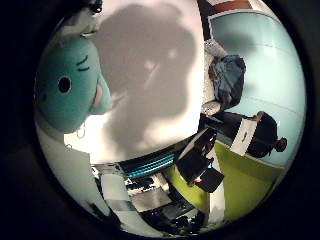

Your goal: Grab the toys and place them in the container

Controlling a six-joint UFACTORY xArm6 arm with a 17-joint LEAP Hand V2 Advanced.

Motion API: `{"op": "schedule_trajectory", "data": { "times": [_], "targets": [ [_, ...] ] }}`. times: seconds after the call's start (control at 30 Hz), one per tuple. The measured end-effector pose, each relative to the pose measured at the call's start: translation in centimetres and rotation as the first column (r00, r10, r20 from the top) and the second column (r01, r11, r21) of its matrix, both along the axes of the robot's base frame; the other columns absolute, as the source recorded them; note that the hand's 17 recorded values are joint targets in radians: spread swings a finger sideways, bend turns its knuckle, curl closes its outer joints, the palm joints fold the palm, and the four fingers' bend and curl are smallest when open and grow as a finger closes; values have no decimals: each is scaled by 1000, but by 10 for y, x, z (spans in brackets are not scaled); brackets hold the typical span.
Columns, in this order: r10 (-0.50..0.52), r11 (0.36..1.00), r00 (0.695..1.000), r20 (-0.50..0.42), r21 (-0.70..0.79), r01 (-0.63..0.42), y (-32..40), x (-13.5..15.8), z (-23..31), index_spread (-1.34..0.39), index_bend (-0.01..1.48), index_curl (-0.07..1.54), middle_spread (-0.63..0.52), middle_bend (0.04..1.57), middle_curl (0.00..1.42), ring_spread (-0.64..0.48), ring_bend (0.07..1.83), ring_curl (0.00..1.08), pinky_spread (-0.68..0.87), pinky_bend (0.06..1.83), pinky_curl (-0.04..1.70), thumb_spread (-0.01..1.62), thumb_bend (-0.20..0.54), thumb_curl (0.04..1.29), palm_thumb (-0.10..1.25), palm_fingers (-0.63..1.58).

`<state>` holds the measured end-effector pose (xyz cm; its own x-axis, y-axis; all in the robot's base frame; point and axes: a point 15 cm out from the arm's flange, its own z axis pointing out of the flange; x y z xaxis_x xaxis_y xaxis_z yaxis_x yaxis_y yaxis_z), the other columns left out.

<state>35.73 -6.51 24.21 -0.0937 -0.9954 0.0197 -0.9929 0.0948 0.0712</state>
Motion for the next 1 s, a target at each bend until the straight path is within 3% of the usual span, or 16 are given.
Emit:
{"op": "schedule_trajectory", "data": {
  "times": [0.2,0.5,0.73,1.0],
  "targets": [
    [5,1000,1000,18,-3,-5,-1,7,82,-235,1141,817,-108,1366,723,-198,1437,627,-179,1368,634,477,-20,787,1042,1101],
    [74,997,992,101,-4,-74,37,14,199,-231,1167,824,-106,1396,722,-210,1424,679,-167,1293,800,445,-21,860,1030,1079],
    [175,984,970,167,-1,-177,112,34,229,-230,1169,822,-106,1404,718,-217,1411,710,-172,1221,917,435,-20,893,1022,1081],
    [296,952,925,240,6,-306,202,61,243,-229,1174,823,-106,1401,714,-221,1390,735,-179,1151,1044,428,-20,924,1018,1088]
  ]
}}
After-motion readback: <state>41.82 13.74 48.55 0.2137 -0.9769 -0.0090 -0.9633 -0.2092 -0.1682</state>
